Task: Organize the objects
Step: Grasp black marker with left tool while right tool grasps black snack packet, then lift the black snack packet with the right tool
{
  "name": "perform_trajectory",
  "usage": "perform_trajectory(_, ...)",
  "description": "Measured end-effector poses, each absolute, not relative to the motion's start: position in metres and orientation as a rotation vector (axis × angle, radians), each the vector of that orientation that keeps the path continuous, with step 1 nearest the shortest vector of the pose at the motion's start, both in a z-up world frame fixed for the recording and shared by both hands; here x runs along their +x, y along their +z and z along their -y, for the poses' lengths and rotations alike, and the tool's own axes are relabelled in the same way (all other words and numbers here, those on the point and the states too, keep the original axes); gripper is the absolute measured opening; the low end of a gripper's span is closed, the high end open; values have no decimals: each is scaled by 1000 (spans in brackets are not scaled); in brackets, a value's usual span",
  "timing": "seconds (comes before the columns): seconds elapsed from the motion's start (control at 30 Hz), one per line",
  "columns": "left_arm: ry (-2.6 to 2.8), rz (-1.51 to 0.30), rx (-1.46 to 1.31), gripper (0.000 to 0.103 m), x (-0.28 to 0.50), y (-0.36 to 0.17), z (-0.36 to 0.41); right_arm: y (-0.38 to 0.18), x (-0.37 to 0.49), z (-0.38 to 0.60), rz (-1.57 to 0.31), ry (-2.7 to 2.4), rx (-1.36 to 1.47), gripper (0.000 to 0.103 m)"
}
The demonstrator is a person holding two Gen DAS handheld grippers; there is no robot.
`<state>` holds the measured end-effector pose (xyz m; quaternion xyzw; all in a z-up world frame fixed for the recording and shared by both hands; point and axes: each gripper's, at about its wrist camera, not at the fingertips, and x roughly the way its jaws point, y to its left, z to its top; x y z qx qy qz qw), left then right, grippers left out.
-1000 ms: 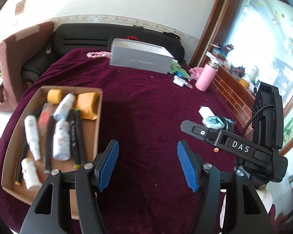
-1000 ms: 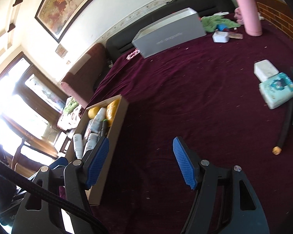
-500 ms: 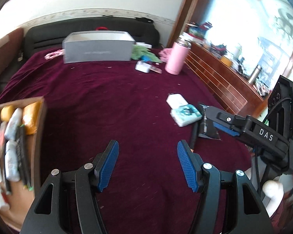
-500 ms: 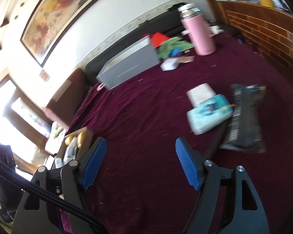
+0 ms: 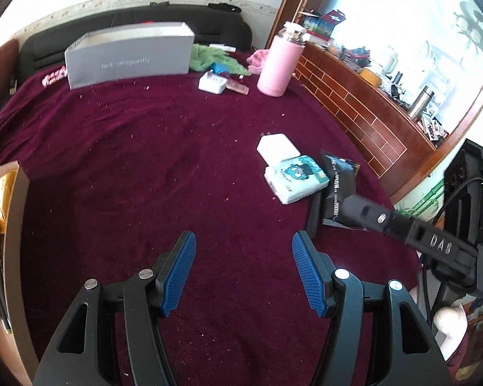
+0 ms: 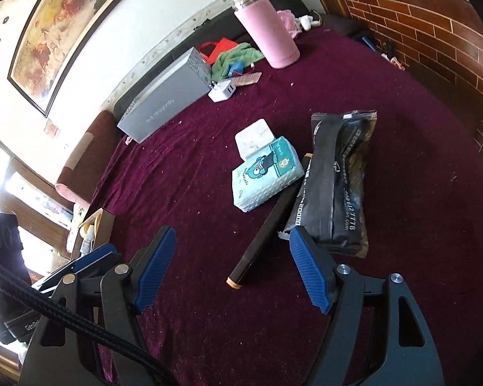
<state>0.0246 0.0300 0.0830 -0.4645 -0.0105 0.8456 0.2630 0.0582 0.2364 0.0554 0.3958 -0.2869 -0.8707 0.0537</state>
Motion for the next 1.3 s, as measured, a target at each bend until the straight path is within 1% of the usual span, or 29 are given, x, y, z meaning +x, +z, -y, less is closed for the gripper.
perform_trajectory(0.17, 2248, 8, -1256, 56, 21, 76, -36, 64, 63, -259, 814, -2845, 1188, 73)
perform_trajectory(0.47, 2150, -89, -1277, 56, 29, 56, -82, 40, 24, -272, 676, -2954, 1404, 73)
perform_trajectory(0.5, 2146, -108, -1270, 56, 30, 56, -87, 38, 19, -270, 650, -2958, 1423, 67)
perform_trajectory(0.53, 2144, -121, -1263, 56, 31, 56, -91, 36, 15, -270, 632, -2952, 1435, 53)
perform_trajectory(0.6, 2145, -151, -1251, 56, 32, 56, -98, 32, 15, -270, 621, -2938, 1454, 37)
perform_trajectory(0.7, 2133, -198, -1234, 56, 31, 53, -113, 34, 25, -280, 691, -2936, 1397, 29)
perform_trajectory(0.8, 2117, -264, -1195, 56, 31, 48, -128, 34, 36, -298, 826, -2934, 1342, 28)
perform_trajectory(0.97, 2095, -380, -1166, 56, 29, 33, -152, 26, 47, -316, 957, -2898, 1266, 30)
perform_trajectory(1.13, 2084, -411, -1184, 56, 25, 22, -165, 20, 47, -322, 1017, -2867, 1228, 38)
perform_trajectory(1.3, 2102, -425, -1166, 55, 22, 18, -178, 19, 44, -322, 1016, -2865, 1222, 39)
